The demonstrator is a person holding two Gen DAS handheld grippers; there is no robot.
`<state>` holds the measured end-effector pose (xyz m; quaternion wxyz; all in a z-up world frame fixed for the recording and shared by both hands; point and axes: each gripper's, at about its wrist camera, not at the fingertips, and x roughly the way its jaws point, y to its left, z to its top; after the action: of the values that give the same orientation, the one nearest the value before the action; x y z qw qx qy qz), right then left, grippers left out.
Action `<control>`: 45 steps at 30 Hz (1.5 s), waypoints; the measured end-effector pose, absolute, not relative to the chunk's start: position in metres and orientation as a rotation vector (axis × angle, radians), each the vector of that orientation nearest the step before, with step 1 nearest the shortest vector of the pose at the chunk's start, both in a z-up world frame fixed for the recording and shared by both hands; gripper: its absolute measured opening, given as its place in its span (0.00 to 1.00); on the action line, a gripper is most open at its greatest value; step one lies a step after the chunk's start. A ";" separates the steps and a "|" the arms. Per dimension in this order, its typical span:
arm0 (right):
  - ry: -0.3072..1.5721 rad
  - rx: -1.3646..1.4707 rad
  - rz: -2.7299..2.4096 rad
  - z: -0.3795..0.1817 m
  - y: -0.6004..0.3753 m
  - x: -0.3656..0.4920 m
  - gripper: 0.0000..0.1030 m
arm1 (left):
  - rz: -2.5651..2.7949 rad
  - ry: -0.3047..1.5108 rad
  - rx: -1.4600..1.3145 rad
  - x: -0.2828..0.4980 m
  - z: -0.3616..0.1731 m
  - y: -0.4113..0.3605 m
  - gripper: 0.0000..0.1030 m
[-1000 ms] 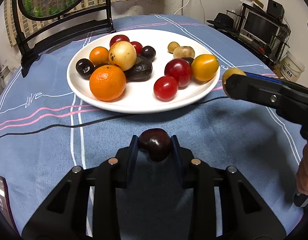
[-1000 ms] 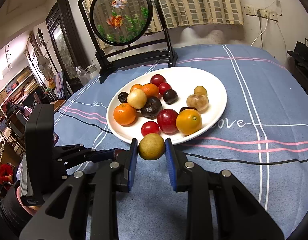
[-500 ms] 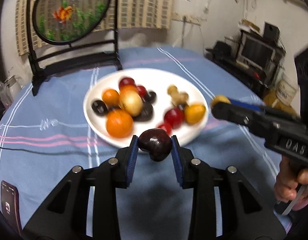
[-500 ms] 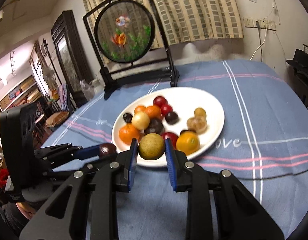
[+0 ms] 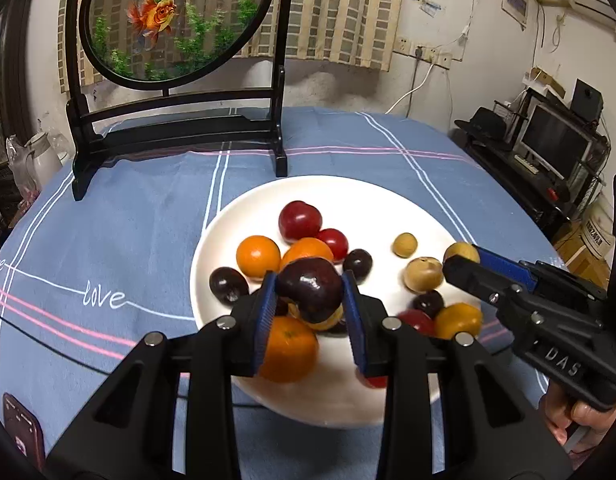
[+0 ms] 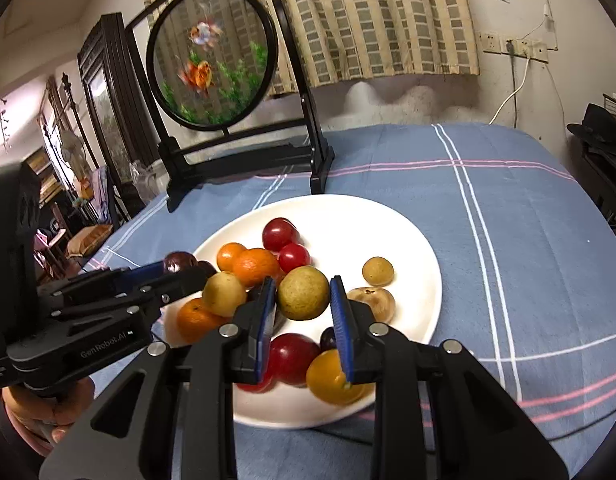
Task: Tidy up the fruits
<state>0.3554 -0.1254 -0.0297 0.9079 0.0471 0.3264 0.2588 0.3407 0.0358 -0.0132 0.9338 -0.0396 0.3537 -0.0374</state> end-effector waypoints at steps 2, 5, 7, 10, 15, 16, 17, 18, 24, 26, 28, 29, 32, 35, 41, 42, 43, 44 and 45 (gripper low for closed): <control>0.681 0.095 0.536 -0.032 -0.122 0.361 0.27 | -0.072 0.734 -0.087 0.346 -0.015 0.037 0.32; 0.684 0.091 0.543 -0.031 -0.120 0.367 0.27 | -0.063 0.741 -0.085 0.349 -0.017 0.039 0.32; 0.690 0.081 0.544 -0.030 -0.119 0.366 0.32 | -0.055 0.744 -0.085 0.347 -0.018 0.040 0.34; 0.689 0.085 0.537 -0.024 -0.124 0.360 0.56 | -0.001 0.708 -0.071 0.337 -0.011 0.042 0.77; 0.658 0.070 0.535 -0.012 -0.139 0.328 0.66 | 0.008 0.651 -0.055 0.308 0.008 0.044 0.91; 0.658 0.066 0.540 -0.012 -0.142 0.320 0.71 | 0.007 0.643 -0.059 0.300 0.010 0.044 0.93; 0.654 0.060 0.548 -0.012 -0.146 0.308 0.85 | 0.005 0.639 -0.059 0.294 0.011 0.043 0.93; 0.643 0.052 0.557 -0.013 -0.150 0.296 0.94 | -0.001 0.634 -0.055 0.286 0.013 0.041 0.94; 0.639 -0.047 0.566 -0.033 -0.170 0.231 0.99 | -0.040 0.652 0.011 0.234 -0.001 0.026 0.96; 0.642 -0.049 0.566 -0.038 -0.175 0.218 0.99 | -0.037 0.658 0.026 0.215 -0.007 0.023 0.96; 0.646 -0.050 0.563 -0.041 -0.178 0.210 0.99 | -0.049 0.648 0.029 0.198 -0.012 0.021 0.96; 0.650 -0.048 0.564 -0.042 -0.180 0.207 0.99 | -0.047 0.646 0.028 0.191 -0.015 0.022 0.96; 0.664 -0.043 0.572 -0.046 -0.182 0.200 0.99 | -0.035 0.672 0.024 0.182 -0.026 0.024 0.96; 0.666 -0.059 0.569 -0.048 -0.181 0.196 0.99 | -0.020 0.657 0.024 0.176 -0.026 0.027 0.96; 0.671 -0.074 0.564 -0.050 -0.180 0.197 0.99 | -0.010 0.656 0.021 0.175 -0.025 0.030 0.96; 0.673 -0.076 0.566 -0.050 -0.179 0.197 0.99 | -0.010 0.654 0.022 0.175 -0.025 0.030 0.96; 0.674 -0.079 0.566 -0.050 -0.179 0.197 0.99 | -0.008 0.650 0.025 0.174 -0.024 0.030 0.96; 0.673 -0.084 0.564 -0.050 -0.178 0.197 0.99 | -0.007 0.648 0.027 0.175 -0.024 0.029 0.96; 0.672 -0.086 0.566 -0.051 -0.178 0.197 0.99 | -0.006 0.648 0.028 0.174 -0.024 0.029 0.96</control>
<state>0.1966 -0.1779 -0.0505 0.9041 -0.0415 0.3252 0.2741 0.1743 0.0290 -0.0237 0.9479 0.0139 0.3181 -0.0031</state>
